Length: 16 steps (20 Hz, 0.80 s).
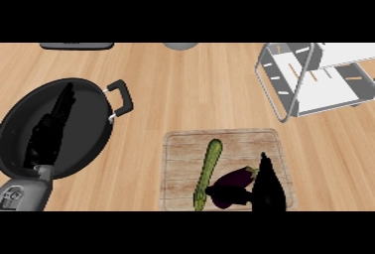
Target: Pick the squash from the cutting board and place it in the tiered basket
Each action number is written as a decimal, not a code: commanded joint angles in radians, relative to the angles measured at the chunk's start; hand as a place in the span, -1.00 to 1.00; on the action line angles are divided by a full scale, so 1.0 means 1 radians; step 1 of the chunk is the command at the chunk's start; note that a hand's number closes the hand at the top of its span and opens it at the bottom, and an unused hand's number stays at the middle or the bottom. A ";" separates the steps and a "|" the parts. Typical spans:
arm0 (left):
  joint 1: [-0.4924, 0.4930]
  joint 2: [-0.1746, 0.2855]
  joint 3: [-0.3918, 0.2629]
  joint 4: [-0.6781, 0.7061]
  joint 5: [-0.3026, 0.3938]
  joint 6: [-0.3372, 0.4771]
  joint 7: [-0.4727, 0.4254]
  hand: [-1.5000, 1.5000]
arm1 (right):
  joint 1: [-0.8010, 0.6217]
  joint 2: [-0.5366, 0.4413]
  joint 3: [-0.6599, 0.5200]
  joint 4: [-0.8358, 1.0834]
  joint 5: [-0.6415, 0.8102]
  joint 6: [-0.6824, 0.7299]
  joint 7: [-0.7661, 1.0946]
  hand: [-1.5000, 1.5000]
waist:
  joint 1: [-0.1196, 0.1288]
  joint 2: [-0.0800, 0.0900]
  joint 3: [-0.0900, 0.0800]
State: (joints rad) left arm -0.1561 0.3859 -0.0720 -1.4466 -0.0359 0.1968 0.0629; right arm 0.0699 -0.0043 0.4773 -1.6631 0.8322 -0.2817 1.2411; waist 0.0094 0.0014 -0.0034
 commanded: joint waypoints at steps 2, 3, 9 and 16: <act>-0.018 0.007 0.012 0.019 0.010 -0.023 -0.002 0.00 | -0.075 0.004 0.017 0.049 -0.023 -0.058 0.246 -1.00 | 0.002 0.004 0.000; -0.012 -0.015 -0.011 0.005 -0.010 -0.001 0.007 0.00 | -0.076 0.004 0.006 0.059 -0.035 -0.058 0.246 -1.00 | 0.002 0.003 0.001; -0.042 -0.015 0.009 0.035 -0.012 -0.001 0.021 0.00 | -0.126 0.004 0.005 0.108 -0.089 -0.081 0.246 -1.00 | -0.007 0.003 0.002; -0.037 -0.030 -0.003 0.004 -0.018 -0.001 0.042 0.00 | -0.194 0.004 0.030 0.189 -0.199 -0.115 0.246 1.00 | 0.004 0.002 0.002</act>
State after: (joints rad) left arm -0.1702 0.3756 -0.0644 -1.4490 -0.0421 0.1841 0.0823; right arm -0.0532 -0.0159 0.4871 -1.5138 0.7015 -0.3643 1.2455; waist 0.0138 -0.0054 -0.0110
